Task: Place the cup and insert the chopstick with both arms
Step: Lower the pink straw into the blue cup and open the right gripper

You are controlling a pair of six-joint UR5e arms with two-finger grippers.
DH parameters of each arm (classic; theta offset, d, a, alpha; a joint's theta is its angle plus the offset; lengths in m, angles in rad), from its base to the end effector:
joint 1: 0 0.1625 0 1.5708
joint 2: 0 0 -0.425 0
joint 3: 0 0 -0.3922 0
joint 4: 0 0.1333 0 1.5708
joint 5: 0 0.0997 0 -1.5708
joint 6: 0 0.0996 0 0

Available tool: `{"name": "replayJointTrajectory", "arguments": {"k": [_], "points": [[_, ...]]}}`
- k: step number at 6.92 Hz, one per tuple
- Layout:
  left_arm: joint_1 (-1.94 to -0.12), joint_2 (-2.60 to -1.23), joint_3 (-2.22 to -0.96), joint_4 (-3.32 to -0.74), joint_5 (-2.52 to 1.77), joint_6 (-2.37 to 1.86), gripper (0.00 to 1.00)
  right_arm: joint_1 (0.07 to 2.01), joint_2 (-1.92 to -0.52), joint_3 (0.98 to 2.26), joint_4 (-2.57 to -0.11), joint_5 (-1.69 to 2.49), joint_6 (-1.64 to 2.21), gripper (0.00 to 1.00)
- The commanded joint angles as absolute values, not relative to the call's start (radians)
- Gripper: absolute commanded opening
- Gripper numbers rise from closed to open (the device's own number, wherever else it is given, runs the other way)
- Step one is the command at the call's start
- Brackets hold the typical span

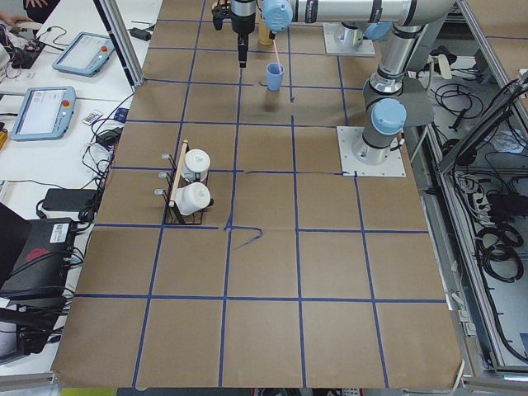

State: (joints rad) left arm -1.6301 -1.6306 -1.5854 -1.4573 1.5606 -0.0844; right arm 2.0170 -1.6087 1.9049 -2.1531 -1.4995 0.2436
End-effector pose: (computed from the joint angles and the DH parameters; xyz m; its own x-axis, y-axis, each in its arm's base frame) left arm -0.1649 -0.5112 0.4620 -0.9996 -0.0246 0.0134 -0.0251 0.9990 -0.0381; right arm 0.3350 -0.3749 0.4055 -0.9647 -0.2266 -0.1344 -0.1868 0.9481 -0.2574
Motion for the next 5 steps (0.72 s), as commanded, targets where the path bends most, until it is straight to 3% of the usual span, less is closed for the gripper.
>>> {"name": "replayJointTrajectory", "arguments": {"k": [1,2,5], "points": [[-1.629,-1.631,-1.583,-1.456,1.56,-0.084,1.0,2.016,-1.609,1.881,-2.155,-1.505,0.241,1.0],[-1.631,-1.631,-1.582,-1.456,1.56,-0.084,1.0,2.004,-1.608,1.823,-2.111,-1.503,0.241,1.0],[-1.631,-1.629,-1.588,-1.456,1.562,-0.089,1.0,1.86,-1.605,1.536,-1.669,-1.505,0.236,1.0]]}}
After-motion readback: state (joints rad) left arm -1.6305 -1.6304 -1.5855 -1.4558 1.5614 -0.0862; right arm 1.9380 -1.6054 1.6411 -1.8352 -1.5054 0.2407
